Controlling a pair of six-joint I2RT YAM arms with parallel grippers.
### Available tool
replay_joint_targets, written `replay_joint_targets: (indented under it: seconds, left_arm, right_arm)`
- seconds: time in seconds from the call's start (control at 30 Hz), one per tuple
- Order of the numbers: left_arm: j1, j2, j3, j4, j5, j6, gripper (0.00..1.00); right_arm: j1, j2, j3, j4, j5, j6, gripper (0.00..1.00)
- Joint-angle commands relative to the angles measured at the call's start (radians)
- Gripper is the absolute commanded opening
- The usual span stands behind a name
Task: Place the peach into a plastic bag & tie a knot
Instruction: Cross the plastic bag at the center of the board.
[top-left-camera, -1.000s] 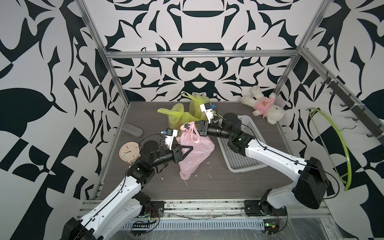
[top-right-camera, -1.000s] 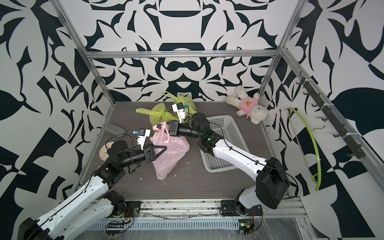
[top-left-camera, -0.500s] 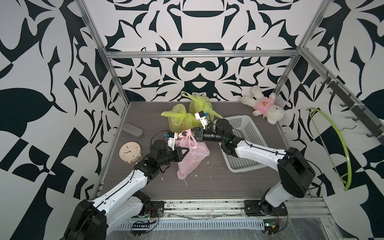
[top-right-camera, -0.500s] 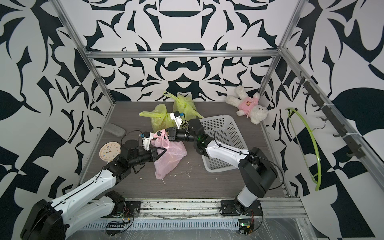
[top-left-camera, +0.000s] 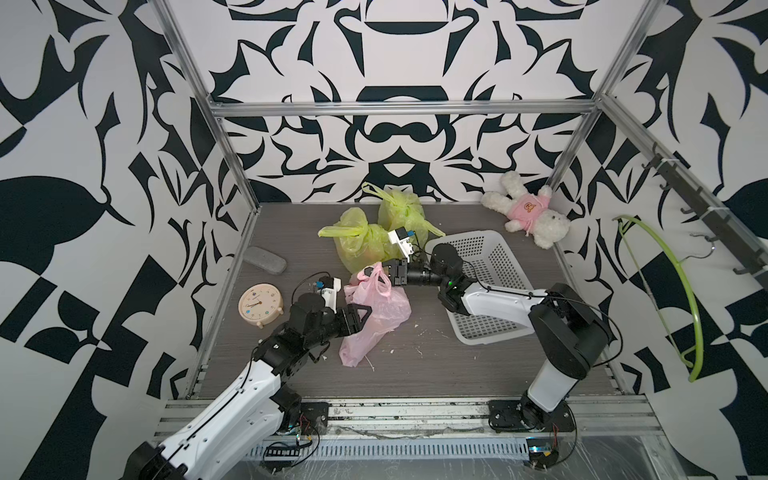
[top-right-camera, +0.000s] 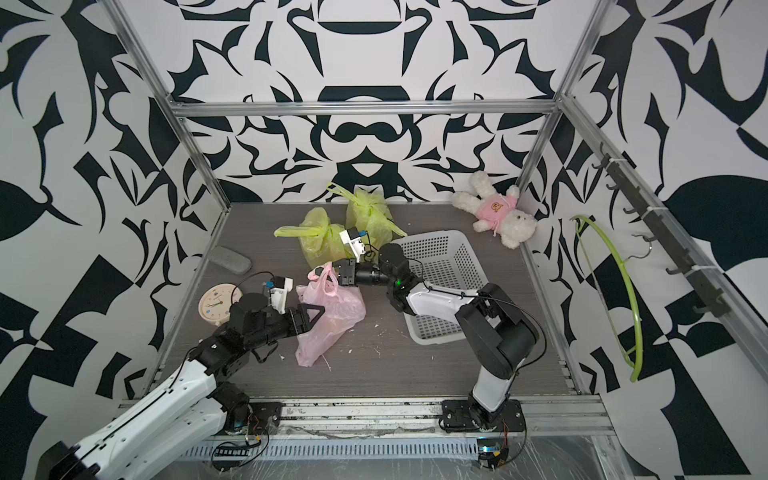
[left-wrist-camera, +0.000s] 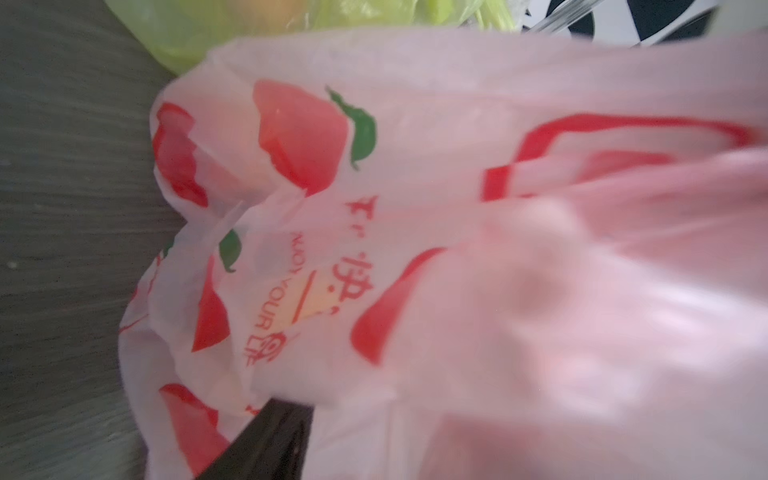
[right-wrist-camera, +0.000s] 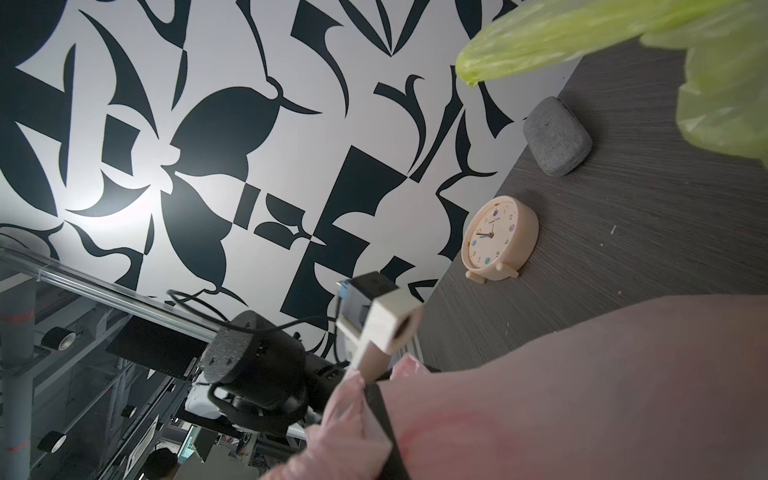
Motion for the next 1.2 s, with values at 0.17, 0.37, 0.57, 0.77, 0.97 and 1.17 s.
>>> replay_joint_targets:
  seconds: [0.17, 0.37, 0.57, 0.77, 0.97, 1.17]
  left_arm:
    - [0.000, -0.118, 0.224, -0.398, 0.023, 0.095, 0.76]
    - [-0.001, -0.199, 0.315, -0.420, -0.080, 0.099, 0.59]
    - [0.000, -0.056, 0.316, -0.255, -0.001, 0.083, 0.66]
    - [-0.001, 0.110, 0.226, 0.010, 0.046, 0.046, 0.14]
    - [-0.002, 0.176, 0.111, 0.221, 0.115, -0.046, 0.00]
    - [-0.002, 0.165, 0.044, 0.269, 0.053, -0.079, 0.00]
  right_arm:
    - [-0.010, -0.023, 0.022, 0.075, -0.044, -0.014, 0.00]
    - [-0.010, -0.012, 0.032, 0.072, -0.051, -0.015, 0.00]
    - [-0.010, -0.007, 0.040, 0.069, -0.051, -0.009, 0.00]
    - [-0.010, -0.015, 0.035, 0.058, -0.049, -0.010, 0.00]
    - [0.001, -0.015, 0.034, 0.065, -0.048, -0.007, 0.00]
    - [0.025, 0.030, 0.050, 0.170, -0.052, 0.079, 0.00]
